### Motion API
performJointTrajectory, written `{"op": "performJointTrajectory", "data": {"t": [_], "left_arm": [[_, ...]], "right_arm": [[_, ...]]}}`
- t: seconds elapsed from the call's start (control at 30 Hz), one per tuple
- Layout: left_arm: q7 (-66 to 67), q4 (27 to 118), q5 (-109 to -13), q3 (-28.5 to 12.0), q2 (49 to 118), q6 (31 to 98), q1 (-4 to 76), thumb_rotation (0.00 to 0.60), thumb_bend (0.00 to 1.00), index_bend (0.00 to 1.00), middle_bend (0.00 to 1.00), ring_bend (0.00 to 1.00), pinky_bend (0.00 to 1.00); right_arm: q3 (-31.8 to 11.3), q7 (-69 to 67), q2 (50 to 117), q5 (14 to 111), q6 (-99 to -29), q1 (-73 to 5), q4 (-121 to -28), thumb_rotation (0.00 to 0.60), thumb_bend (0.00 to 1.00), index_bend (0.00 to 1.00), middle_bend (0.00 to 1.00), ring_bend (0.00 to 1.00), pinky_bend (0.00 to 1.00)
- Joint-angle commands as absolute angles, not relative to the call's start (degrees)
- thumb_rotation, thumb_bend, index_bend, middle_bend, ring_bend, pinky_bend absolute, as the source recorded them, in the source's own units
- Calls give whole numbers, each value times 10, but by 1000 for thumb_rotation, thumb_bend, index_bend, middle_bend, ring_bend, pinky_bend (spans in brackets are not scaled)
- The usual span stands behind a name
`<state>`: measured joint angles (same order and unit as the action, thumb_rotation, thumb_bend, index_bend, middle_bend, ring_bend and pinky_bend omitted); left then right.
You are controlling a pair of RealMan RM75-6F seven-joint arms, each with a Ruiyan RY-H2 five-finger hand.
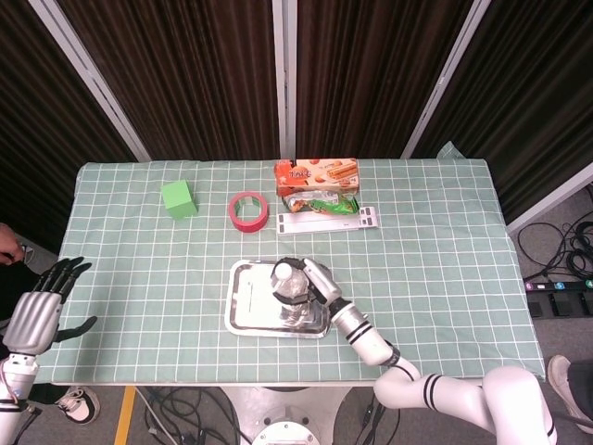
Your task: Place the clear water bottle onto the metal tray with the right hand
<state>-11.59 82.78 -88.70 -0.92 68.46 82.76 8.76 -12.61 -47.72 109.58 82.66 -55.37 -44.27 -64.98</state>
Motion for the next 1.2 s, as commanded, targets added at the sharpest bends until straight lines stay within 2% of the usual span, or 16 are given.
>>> {"op": "performJointTrajectory", "data": {"t": [0.03,0.17,0.27,0.4,0.57,0.87,1.0,1.1,1.2], "left_arm": [[-114,829,-888,-9,685,827,88,600,216,181,186,96,169],[-111,832,-890,-9,685,829,89,600,215,181,187,97,170],[-107,835,-893,-7,685,829,89,600,216,182,186,96,169],[-101,843,-897,-6,685,832,88,600,216,182,186,96,169],[-92,852,-901,-4,683,835,88,600,215,181,186,96,170],[-79,860,-904,1,685,837,84,600,215,181,186,97,169],[-73,863,-903,1,683,835,84,600,216,181,186,96,169],[-69,868,-903,1,677,837,84,600,216,181,186,97,169],[-67,873,-903,-1,673,838,85,600,215,181,186,96,169]], "right_arm": [[-119,-480,1086,832,-549,-444,-652,600,0,350,430,218,359],[-104,-488,1057,839,-523,-449,-674,600,0,130,263,63,145],[-95,-489,1036,841,-511,-449,-691,600,0,20,161,3,29],[-85,-488,1002,839,-496,-446,-720,600,0,0,83,0,0],[-76,-447,939,839,-509,-429,-777,600,0,0,34,0,0],[-46,-244,717,757,-509,-371,-942,600,0,0,0,0,0],[-11,-38,640,729,-604,-313,-986,600,33,0,9,0,0],[13,83,626,738,-695,-262,-991,600,44,0,20,0,0],[31,99,632,778,-768,-214,-972,600,44,0,27,0,0]]}}
